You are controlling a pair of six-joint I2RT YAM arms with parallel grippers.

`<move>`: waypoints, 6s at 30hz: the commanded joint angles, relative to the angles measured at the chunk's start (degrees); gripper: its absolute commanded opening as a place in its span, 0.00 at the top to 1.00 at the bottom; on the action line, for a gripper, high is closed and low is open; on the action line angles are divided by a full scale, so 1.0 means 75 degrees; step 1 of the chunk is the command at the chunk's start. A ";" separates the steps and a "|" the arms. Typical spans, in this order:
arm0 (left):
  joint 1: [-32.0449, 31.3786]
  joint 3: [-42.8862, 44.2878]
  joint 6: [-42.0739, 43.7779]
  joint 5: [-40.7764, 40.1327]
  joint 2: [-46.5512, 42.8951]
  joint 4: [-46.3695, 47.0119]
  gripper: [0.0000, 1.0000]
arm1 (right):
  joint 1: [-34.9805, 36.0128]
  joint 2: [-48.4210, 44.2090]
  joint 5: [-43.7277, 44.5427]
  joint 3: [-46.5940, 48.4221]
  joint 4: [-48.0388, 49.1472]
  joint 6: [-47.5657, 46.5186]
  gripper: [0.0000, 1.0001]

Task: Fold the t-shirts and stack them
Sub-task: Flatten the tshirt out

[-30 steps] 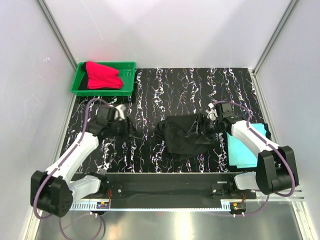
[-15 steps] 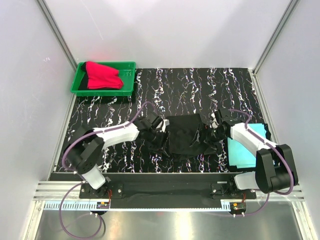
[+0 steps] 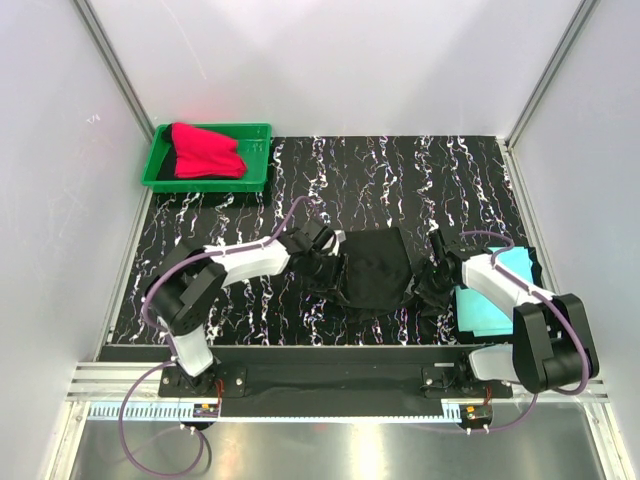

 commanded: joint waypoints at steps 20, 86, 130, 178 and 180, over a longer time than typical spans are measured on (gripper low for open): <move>0.0169 0.1296 0.0874 -0.0294 -0.0009 -0.0434 1.00 | 0.0017 0.0789 0.1021 0.0836 0.0627 -0.0268 1.00; -0.3557 0.2830 0.2316 -0.2497 -0.0105 -0.2803 0.57 | -0.0511 -0.0913 -0.1626 0.1727 -0.0170 -0.1384 0.33; -0.1988 0.1122 0.1566 -0.3729 -0.2904 -0.3236 1.00 | 0.1036 0.1840 -0.0572 0.4363 -0.0463 -0.1875 0.23; 0.1211 0.3956 0.2421 -0.4981 -0.3863 -0.5193 1.00 | 0.2325 0.1047 0.4279 0.5687 -0.1330 -0.3551 1.00; 0.1376 0.4400 0.2433 -0.5064 -0.4005 -0.5205 1.00 | 0.2325 0.0438 0.4350 0.5875 -0.1377 -0.3458 1.00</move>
